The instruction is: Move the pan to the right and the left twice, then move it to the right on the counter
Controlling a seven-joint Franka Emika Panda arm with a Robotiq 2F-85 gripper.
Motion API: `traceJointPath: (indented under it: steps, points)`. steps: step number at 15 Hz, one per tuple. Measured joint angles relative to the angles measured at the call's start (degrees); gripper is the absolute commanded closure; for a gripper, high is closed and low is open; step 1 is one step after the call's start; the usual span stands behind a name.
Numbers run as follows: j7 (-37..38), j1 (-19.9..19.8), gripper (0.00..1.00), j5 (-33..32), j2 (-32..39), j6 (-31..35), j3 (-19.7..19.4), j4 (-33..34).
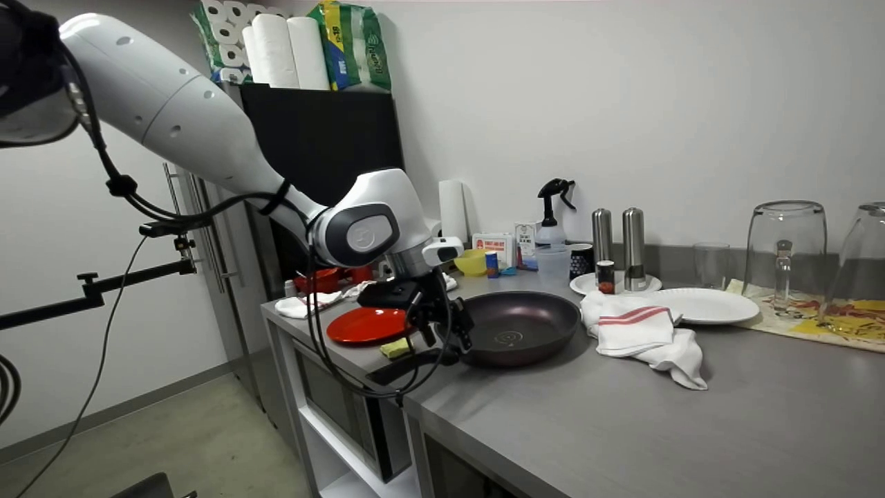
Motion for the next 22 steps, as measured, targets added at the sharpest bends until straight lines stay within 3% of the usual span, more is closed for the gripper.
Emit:
traceJointPath:
  steps: [10, 11, 12, 19, 20, 22]
  points:
    - [0.0, 0.0, 0.0, -0.9, 1.0, -8.1, -0.5, 2.3]
    - [0.0, 0.0, 0.08, -0.9, 1.0, -8.9, -0.5, 2.5]
    - [0.0, 0.0, 0.26, -0.8, 1.0, -9.5, -0.4, 2.6]
    - [0.0, 0.0, 0.78, 0.1, 2.0, -11.2, 0.1, 3.8]
    - [0.0, 0.0, 0.84, 0.3, 2.2, -11.2, 0.1, 3.9]
    - [0.0, -0.1, 0.84, 0.5, 2.3, -11.6, 0.1, 4.2]
